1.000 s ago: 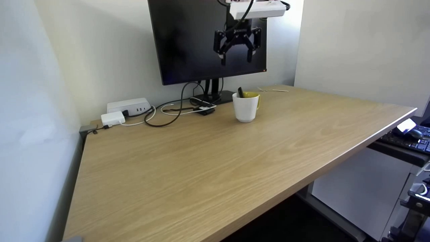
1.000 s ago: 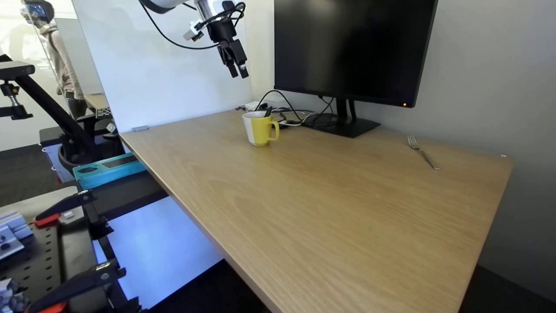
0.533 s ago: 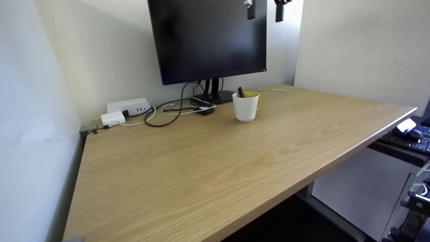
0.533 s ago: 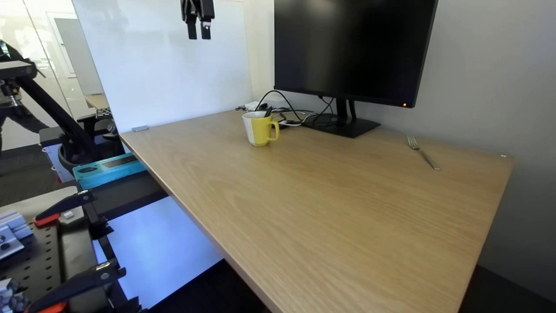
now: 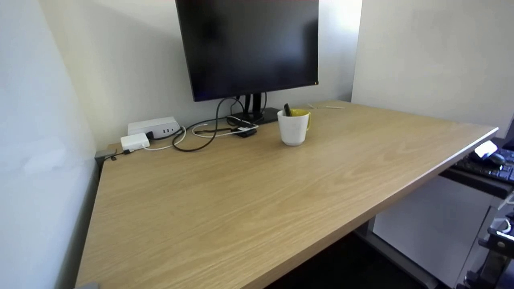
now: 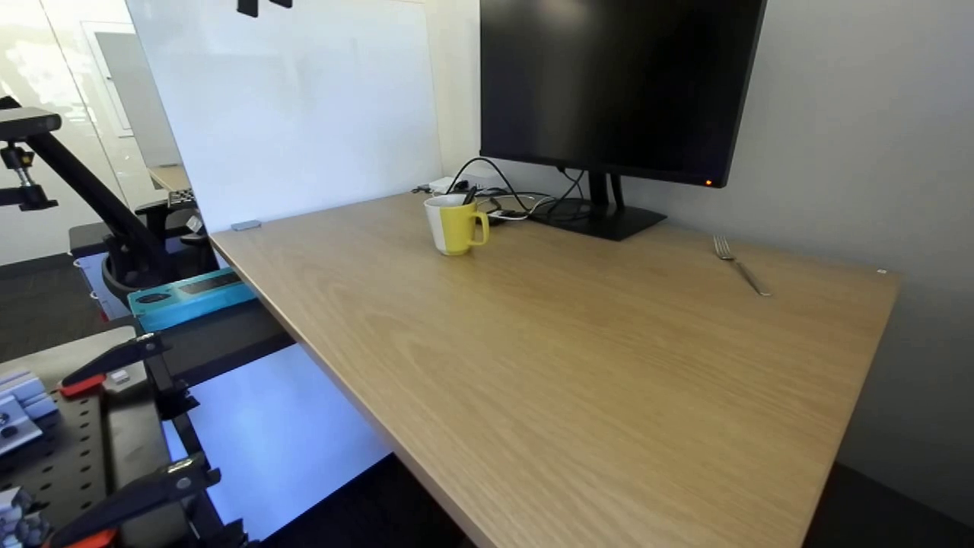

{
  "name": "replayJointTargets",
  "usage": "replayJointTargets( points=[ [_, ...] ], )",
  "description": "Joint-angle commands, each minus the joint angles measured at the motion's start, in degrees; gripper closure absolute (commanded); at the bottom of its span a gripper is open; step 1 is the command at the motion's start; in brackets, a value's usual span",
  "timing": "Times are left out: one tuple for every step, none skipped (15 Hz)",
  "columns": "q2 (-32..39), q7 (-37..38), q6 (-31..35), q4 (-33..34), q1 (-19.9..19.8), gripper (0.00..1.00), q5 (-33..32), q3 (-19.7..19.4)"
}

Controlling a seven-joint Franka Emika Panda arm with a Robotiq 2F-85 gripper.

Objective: Get the marker from the table and put it in the yellow and white mug

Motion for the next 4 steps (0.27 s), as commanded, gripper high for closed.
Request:
replayJointTargets(
  points=[
    [-1.16,0.01,-0.28,-1.19,1.82,0.0,-0.36,-2.1],
    [-2.0,-0.09,-0.28,-2.0,1.92,0.0,-0.36,-2.33],
    [-2.31,-0.1,-0.28,-2.23,2.08,0.0,-0.35,-2.34],
    [-2.31,-0.11,-0.28,-2.27,2.26,0.0,-0.34,-2.3]
  ],
)
